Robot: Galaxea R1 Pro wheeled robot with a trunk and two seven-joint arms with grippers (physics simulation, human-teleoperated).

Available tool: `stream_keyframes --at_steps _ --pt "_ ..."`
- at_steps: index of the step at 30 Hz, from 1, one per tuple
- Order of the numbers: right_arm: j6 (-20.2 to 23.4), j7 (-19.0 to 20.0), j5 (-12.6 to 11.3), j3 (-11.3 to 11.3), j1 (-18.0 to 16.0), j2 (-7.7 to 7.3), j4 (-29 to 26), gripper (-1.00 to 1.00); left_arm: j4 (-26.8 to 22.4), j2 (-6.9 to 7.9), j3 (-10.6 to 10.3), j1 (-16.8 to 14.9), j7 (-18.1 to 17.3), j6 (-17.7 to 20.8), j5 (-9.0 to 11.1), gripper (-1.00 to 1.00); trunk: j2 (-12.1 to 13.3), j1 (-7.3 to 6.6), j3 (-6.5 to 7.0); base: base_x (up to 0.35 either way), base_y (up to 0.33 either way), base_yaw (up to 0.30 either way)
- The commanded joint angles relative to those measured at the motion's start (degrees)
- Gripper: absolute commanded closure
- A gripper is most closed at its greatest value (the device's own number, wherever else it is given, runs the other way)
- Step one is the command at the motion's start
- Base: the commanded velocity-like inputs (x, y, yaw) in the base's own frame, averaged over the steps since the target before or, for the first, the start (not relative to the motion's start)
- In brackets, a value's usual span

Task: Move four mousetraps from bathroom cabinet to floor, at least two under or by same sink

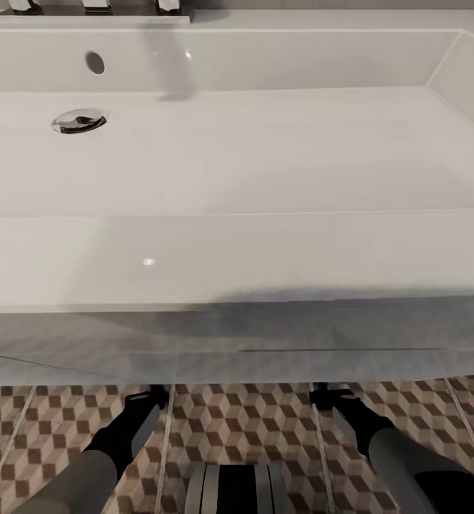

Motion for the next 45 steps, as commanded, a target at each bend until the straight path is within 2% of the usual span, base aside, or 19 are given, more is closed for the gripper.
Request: stream_keyframes --at_steps 1,6,45 --pt "0.39 -0.21 -0.09 0.32 0.01 -0.03 -0.13 -1.00 -0.10 0.05 -0.43 -0.01 0.53 0.22 0.58 1.00 -0.03 0.01 -0.26 0.000 0.000 0.000" --pt "0.39 -0.21 -0.07 0.32 0.01 -0.04 -0.13 -1.00 -0.10 0.05 -0.47 -0.01 0.53 0.21 0.58 1.00 -0.10 0.14 -1.37 0.000 0.000 0.000" --pt "0.39 -0.21 -0.07 0.32 0.01 -0.08 -0.13 -1.00 -0.03 0.12 -0.49 -0.01 0.62 0.25 0.49 1.00 -0.10 0.14 -1.37 0.000 0.000 0.000"
